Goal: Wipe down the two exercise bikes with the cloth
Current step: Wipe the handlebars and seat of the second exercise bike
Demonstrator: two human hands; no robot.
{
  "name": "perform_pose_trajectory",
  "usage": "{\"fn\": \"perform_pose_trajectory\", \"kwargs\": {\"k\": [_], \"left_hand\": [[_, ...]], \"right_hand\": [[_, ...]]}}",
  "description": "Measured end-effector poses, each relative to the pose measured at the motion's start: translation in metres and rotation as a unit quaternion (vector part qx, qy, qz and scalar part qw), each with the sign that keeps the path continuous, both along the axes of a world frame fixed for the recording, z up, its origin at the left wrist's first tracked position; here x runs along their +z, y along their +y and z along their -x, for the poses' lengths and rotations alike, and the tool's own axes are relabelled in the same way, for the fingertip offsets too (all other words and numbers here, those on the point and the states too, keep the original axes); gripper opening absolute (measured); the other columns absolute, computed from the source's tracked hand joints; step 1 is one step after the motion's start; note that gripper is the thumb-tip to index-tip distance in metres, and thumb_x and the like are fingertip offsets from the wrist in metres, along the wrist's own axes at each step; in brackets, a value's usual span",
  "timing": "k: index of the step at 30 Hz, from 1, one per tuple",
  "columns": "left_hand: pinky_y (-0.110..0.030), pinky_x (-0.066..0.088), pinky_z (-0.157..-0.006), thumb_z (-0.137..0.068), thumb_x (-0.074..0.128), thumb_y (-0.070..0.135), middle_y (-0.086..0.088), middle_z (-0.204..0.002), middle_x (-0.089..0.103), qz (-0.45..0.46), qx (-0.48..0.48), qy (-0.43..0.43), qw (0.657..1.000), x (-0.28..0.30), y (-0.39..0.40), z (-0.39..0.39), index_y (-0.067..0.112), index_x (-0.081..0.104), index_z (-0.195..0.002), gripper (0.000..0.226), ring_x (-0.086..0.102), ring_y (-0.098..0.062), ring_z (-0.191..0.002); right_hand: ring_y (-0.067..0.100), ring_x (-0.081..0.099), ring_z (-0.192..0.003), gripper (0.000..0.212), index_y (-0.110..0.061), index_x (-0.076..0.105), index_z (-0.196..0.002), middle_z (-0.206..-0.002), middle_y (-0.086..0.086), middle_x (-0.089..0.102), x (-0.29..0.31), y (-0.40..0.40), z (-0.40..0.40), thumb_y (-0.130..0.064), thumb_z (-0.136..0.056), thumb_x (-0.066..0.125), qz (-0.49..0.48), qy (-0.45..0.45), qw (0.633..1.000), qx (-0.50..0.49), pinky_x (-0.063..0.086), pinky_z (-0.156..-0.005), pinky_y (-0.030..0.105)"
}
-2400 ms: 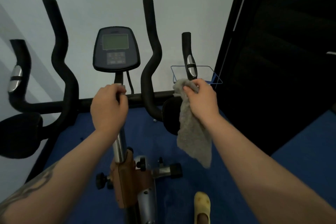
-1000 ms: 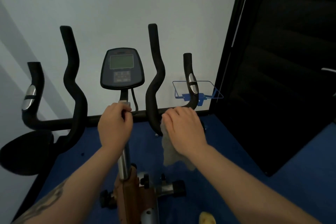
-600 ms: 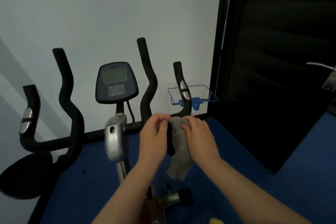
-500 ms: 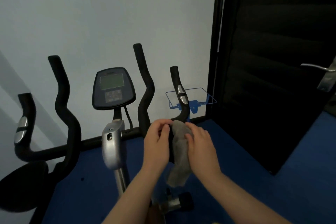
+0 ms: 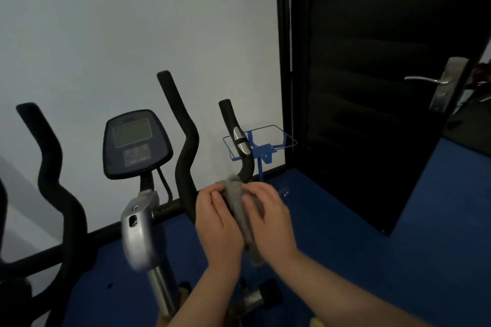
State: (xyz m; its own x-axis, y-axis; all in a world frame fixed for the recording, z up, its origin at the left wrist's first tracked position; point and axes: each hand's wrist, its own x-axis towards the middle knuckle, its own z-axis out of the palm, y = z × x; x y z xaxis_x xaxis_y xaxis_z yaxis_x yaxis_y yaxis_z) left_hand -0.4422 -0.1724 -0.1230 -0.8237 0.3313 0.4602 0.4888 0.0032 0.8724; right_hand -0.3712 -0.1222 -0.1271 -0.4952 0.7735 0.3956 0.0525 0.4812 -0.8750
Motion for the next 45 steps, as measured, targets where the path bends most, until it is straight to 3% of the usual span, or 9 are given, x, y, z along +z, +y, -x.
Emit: {"fn": "perform_pose_trajectory", "kwargs": {"k": [8,11,14,18,22,25,33,39,45], "left_hand": [[-0.006,0.040,-0.068,-0.102,0.038,0.018,0.012,-0.087,0.060,-0.019,0.005,0.001,1.000,0.003,0.002,-0.004,0.025,0.056,-0.089,0.024,0.057,0.001,-0.082],[-0.006,0.039,-0.065,-0.101,0.040,0.017,0.010,-0.080,0.060,0.006,-0.038,-0.009,0.999,0.008,-0.004,0.008,0.024,0.058,-0.083,0.026,0.055,0.002,-0.075],[-0.009,0.041,-0.069,-0.101,0.043,0.015,0.008,-0.079,0.065,0.042,-0.087,-0.022,0.995,0.016,-0.007,0.031,0.019,0.062,-0.079,0.030,0.059,-0.001,-0.076],[-0.009,0.043,-0.069,-0.102,0.039,0.018,0.011,-0.078,0.064,0.009,-0.062,-0.012,0.998,0.014,-0.002,0.025,0.018,0.061,-0.079,0.032,0.060,-0.005,-0.078],[-0.007,0.041,-0.068,-0.101,0.035,0.019,0.012,-0.077,0.063,-0.039,-0.041,-0.005,0.998,0.007,-0.002,0.020,0.017,0.059,-0.077,0.034,0.059,-0.003,-0.075],[-0.007,0.039,-0.067,-0.101,0.035,0.020,0.012,-0.076,0.062,-0.036,-0.032,-0.003,0.999,0.007,-0.001,0.020,0.016,0.059,-0.077,0.034,0.058,-0.003,-0.073],[-0.008,0.039,-0.065,-0.100,0.034,0.023,0.005,-0.072,0.057,-0.067,0.038,-0.014,0.997,0.001,0.000,0.017,0.019,0.053,-0.077,0.031,0.055,-0.003,-0.071],[-0.010,0.038,-0.063,-0.100,0.033,0.024,0.008,-0.070,0.055,-0.065,0.058,-0.001,0.996,0.000,0.000,0.020,0.030,0.050,-0.075,0.031,0.054,-0.003,-0.068],[-0.009,0.041,-0.066,-0.100,0.032,0.028,0.006,-0.069,0.059,-0.093,0.093,-0.032,0.991,0.001,-0.001,0.016,0.030,0.051,-0.075,0.031,0.057,-0.004,-0.068]], "right_hand": [[0.020,0.062,-0.091,0.031,-0.017,0.069,-0.101,-0.095,0.003,0.067,0.037,0.059,0.028,-0.035,-0.102,0.044,-0.080,-0.247,0.963,0.068,0.050,-0.080,0.039],[0.012,0.059,-0.102,0.022,-0.021,0.069,-0.105,-0.105,-0.004,0.067,0.036,0.059,0.021,-0.034,-0.097,0.054,-0.025,-0.182,0.976,0.115,0.049,-0.089,0.034],[0.010,0.051,-0.110,0.017,-0.018,0.073,-0.106,-0.114,-0.004,0.062,0.014,0.036,0.001,-0.023,-0.094,0.062,-0.182,-0.075,0.980,-0.018,0.045,-0.092,0.026],[0.004,0.039,-0.121,0.046,-0.027,0.052,-0.136,-0.131,-0.012,0.048,-0.002,-0.002,-0.004,-0.048,-0.099,0.035,-0.075,-0.115,0.990,-0.023,0.038,-0.094,0.021],[0.016,0.051,-0.098,0.030,-0.019,0.056,-0.113,-0.106,0.000,0.058,0.008,0.018,0.015,-0.041,-0.101,0.041,-0.176,-0.220,0.959,-0.038,0.046,-0.080,0.033],[0.018,0.059,-0.080,0.038,-0.014,0.061,-0.091,-0.084,0.004,0.064,0.031,0.049,0.025,-0.044,-0.102,0.040,-0.073,-0.249,0.961,0.097,0.048,-0.073,0.037],[-0.002,0.058,-0.110,0.031,-0.027,0.058,-0.128,-0.117,-0.013,0.064,-0.012,-0.007,0.003,-0.021,-0.098,0.055,0.108,0.073,0.991,0.003,0.049,-0.093,0.020],[0.017,0.065,-0.083,0.026,-0.017,0.067,-0.099,-0.086,0.000,0.069,0.028,0.046,0.020,-0.039,-0.098,0.052,0.045,-0.152,0.984,0.084,0.053,-0.080,0.043],[-0.002,0.064,-0.088,0.015,-0.030,0.067,-0.103,-0.091,-0.015,0.070,-0.005,0.025,0.012,-0.037,-0.097,0.055,0.146,0.035,0.988,0.045,0.051,-0.075,0.016]]}}
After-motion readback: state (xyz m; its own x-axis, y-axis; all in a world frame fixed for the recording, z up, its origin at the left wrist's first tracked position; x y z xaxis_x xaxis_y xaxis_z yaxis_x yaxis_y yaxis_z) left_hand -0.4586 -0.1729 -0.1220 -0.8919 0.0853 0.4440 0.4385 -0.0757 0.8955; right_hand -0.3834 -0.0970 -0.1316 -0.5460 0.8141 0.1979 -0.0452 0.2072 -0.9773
